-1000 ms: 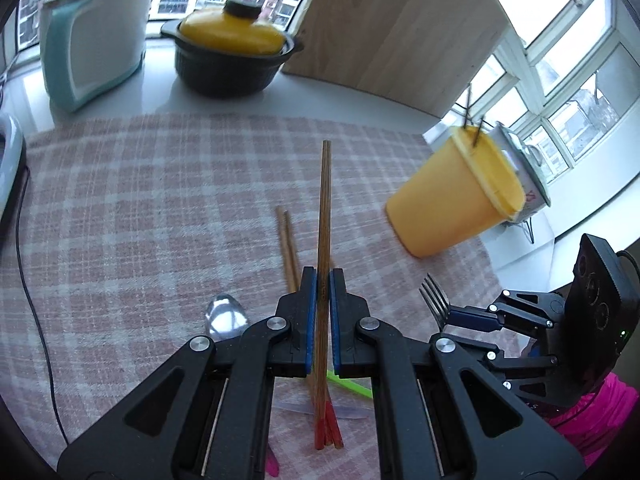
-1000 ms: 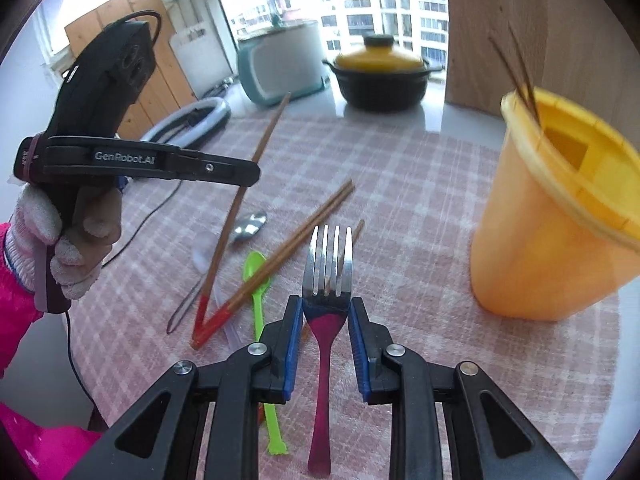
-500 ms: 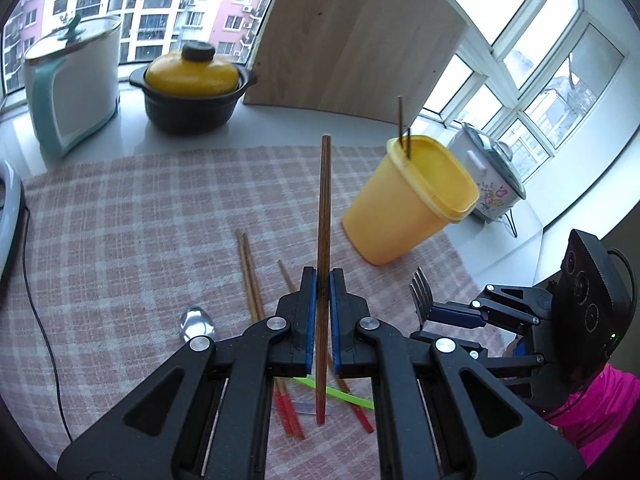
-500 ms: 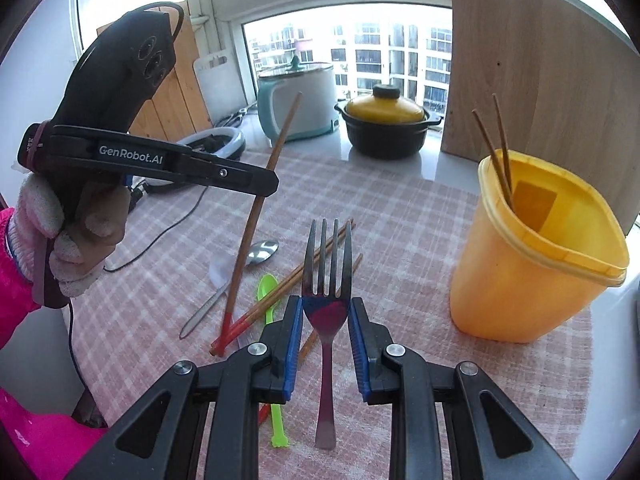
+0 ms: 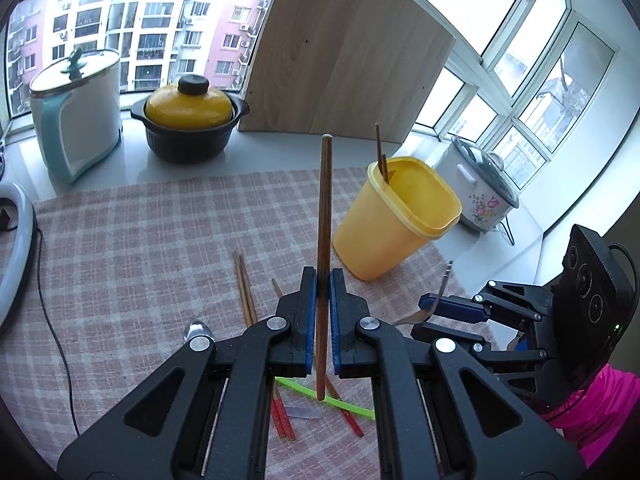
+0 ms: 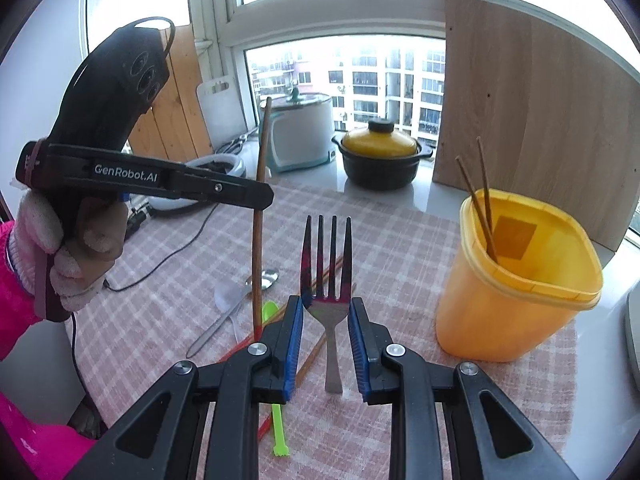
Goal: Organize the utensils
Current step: 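Lift the fork and chopstick and carry both toward the yellow container, then lower the fork and chopstick into the yellow container and open both grippers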
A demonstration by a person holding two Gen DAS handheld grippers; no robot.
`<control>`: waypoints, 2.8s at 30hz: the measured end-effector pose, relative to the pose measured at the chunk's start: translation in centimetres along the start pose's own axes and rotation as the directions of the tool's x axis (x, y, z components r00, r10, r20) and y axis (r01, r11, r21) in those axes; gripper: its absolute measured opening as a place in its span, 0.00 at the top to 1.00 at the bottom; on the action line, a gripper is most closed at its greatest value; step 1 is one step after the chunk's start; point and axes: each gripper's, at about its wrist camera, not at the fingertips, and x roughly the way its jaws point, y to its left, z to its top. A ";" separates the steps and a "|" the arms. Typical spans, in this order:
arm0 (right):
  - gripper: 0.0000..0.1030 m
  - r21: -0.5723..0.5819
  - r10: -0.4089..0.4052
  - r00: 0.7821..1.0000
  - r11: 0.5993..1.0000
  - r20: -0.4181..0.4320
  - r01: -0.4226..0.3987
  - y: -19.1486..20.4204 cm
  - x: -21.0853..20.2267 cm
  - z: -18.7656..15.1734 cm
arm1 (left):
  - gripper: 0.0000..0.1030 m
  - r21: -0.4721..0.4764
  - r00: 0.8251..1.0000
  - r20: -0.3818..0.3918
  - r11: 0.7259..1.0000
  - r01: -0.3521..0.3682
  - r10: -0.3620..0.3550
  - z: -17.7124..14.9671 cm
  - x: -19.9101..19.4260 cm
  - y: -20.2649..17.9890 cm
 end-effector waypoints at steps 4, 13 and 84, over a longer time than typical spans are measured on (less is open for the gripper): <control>0.79 0.000 -0.001 1.000 1.000 0.030 0.001 -0.2 -0.9 0.7 | 0.96 0.012 1.000 0.025 1.000 -0.008 0.007 0.3 -0.8 -0.8; 0.79 -0.011 0.000 0.994 1.000 0.108 0.001 -1.0 -3.6 2.6 | 0.96 0.037 0.996 0.087 0.999 -0.017 0.014 1.5 -2.3 -3.2; 0.78 0.262 -0.077 0.994 0.964 0.083 0.053 -21.2 -2.9 4.5 | 0.96 0.085 0.977 0.178 0.987 -0.136 0.119 7.0 8.8 -13.4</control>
